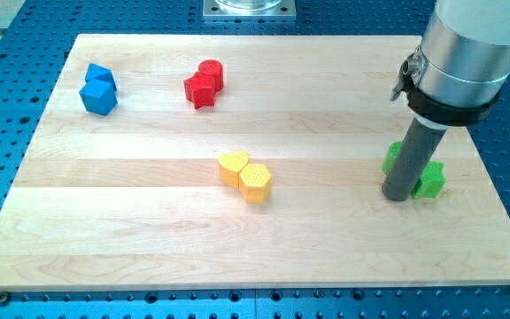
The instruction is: Move the green blocks bottom right to the yellow blocks
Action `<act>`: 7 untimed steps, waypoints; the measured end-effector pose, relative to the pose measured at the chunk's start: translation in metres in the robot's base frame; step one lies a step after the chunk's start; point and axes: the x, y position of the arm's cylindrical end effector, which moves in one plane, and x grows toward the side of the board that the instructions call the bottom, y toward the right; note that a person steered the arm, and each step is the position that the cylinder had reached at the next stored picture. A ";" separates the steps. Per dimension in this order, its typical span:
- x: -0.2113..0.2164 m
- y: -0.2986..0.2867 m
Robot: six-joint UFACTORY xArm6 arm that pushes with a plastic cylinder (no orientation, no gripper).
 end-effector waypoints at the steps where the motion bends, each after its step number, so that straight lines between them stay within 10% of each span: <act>1: -0.006 0.000; 7: -0.029 -0.078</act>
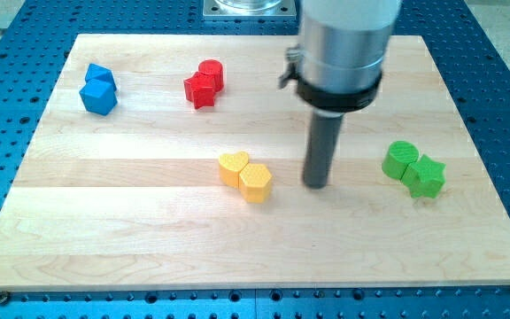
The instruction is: Move the green blocks bottom right to the yellow blocks
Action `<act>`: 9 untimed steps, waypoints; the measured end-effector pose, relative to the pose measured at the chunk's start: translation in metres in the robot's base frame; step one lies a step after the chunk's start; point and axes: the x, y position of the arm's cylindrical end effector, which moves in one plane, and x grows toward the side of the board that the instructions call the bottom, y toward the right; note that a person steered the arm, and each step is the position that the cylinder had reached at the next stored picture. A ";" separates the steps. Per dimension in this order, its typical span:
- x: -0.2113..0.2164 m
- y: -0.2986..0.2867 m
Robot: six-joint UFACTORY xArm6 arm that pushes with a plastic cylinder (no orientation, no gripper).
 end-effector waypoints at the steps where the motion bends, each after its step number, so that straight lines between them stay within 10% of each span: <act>1: -0.030 0.042; 5: -0.021 0.086; 7: -0.083 0.131; 9: 0.030 0.147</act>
